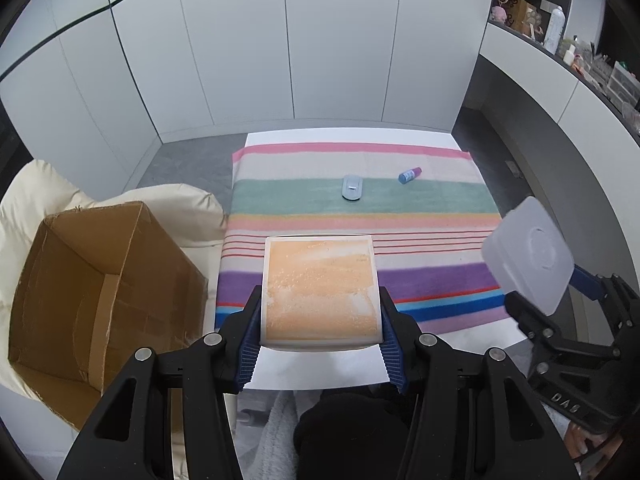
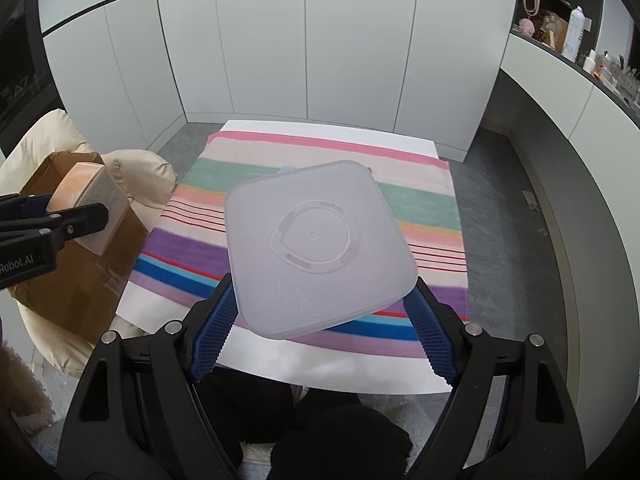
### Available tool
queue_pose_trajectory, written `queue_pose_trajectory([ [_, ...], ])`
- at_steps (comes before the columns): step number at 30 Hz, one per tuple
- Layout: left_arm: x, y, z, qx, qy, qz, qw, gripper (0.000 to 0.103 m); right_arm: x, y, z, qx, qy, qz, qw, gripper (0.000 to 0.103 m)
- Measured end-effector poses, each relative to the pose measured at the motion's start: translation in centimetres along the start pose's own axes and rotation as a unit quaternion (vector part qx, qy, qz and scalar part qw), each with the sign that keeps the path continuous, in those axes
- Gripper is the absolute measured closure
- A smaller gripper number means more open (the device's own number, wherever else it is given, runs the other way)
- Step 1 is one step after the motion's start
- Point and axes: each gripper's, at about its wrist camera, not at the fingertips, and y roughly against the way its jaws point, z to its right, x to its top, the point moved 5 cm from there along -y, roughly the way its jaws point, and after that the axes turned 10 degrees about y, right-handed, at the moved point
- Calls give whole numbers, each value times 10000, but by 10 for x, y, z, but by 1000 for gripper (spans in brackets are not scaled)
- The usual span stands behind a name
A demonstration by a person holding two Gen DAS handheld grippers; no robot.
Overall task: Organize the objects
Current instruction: 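Lift the orange cube with the left tool while the right tool carries the clear case over the box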
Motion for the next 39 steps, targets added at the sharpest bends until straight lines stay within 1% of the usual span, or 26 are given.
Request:
queue_pose_trajectory([
  [5, -2, 0, -10, -36, 102, -73, 9999, 50, 5, -9, -21, 109, 144, -43, 9998, 19],
  [9, -6, 4, -27, 112, 202, -20, 9997, 50, 11, -14, -42, 225, 399, -40, 9989, 19],
  [15, -14, 8, -72, 439, 554, 12, 9975, 50, 23, -18, -75, 503, 624, 43, 9968, 19],
  [19, -24, 13, -110, 674, 875, 0, 9939, 50, 34, -21, -106, 733, 878, 103, 9934, 19],
  [21, -29, 15, -127, 774, 999, 7, 9920, 50, 41, -22, -128, 881, 1040, 141, 9906, 19],
  [27, -48, 28, -187, 1140, 1502, 24, 9821, 50, 54, -22, -186, 1245, 1494, 214, 9807, 19],
  [32, -64, 45, -236, 1438, 1923, 102, 9707, 50, 64, -18, -240, 1552, 1889, 304, 9692, 19],
  [37, -73, 60, -274, 1587, 2271, 166, 9607, 50, 71, -10, -290, 1783, 2296, 411, 9559, 19],
  [39, -76, 64, -286, 1625, 2367, 183, 9577, 50, 73, -10, -303, 1827, 2393, 416, 9527, 19],
])
